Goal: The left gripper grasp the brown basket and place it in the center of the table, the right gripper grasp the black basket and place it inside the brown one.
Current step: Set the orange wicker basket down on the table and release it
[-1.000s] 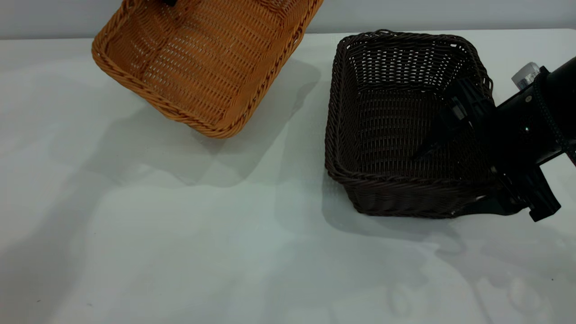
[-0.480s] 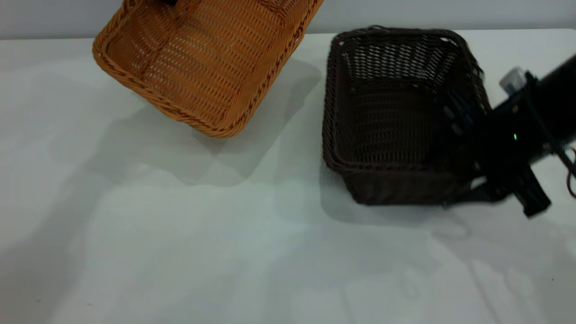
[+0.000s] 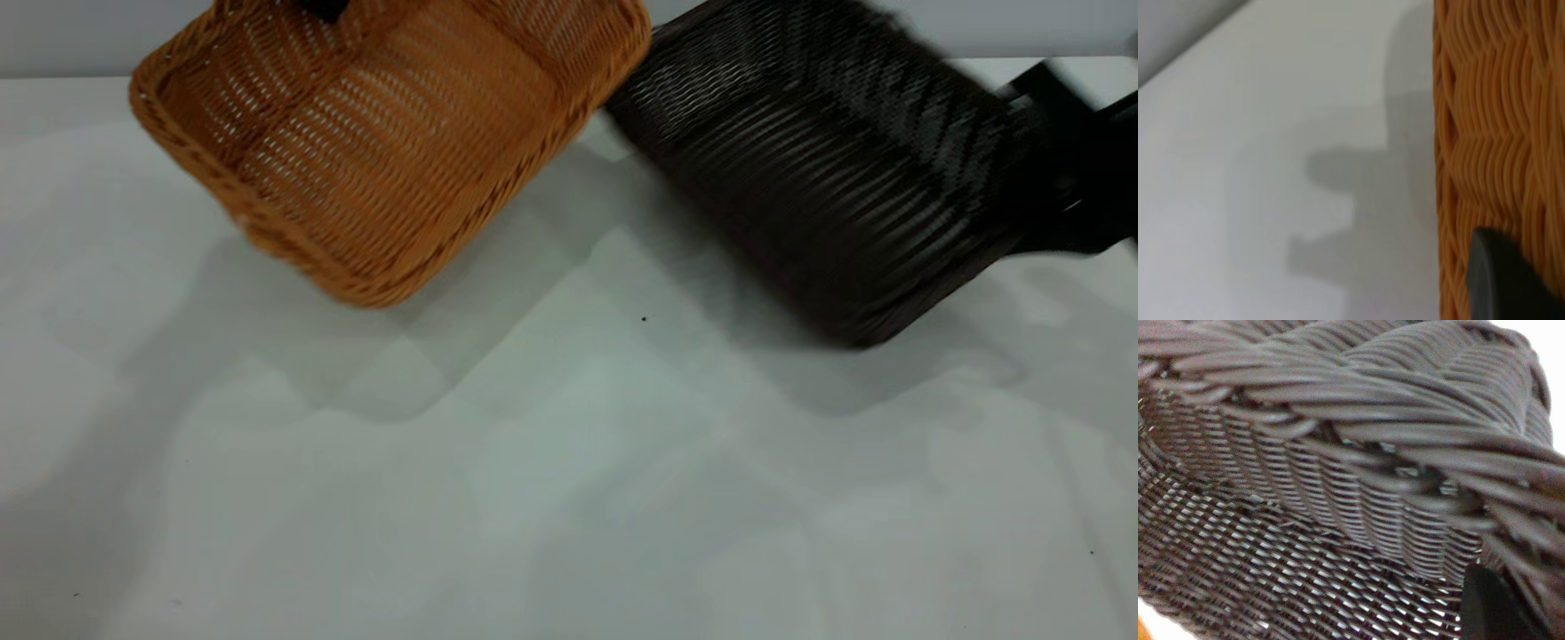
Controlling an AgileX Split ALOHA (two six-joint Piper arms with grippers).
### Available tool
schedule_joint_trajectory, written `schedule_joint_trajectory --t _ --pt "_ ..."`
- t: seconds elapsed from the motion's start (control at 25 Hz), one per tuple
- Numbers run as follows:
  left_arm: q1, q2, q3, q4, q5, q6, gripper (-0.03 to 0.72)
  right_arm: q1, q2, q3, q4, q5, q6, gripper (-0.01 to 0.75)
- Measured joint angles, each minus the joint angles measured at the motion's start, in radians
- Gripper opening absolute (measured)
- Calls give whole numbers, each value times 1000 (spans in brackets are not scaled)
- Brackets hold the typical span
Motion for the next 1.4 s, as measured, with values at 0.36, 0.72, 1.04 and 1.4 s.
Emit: schedule_joint_trajectory --t 0.36,0.72,1.04,1.4 --pt "-39 4 0 -234 214 643 81 -268 -51 -198 -292 361 4 80" --pt "-197 94 -3 -289 236 826 81 -311 -51 -260 -399 426 9 80" --pt "-260 130 -3 -291 187 832 83 -312 -51 -260 -402 450 9 80" --pt "-264 131 -5 -302 179 834 272 -312 -51 -260 -406 496 9 80"
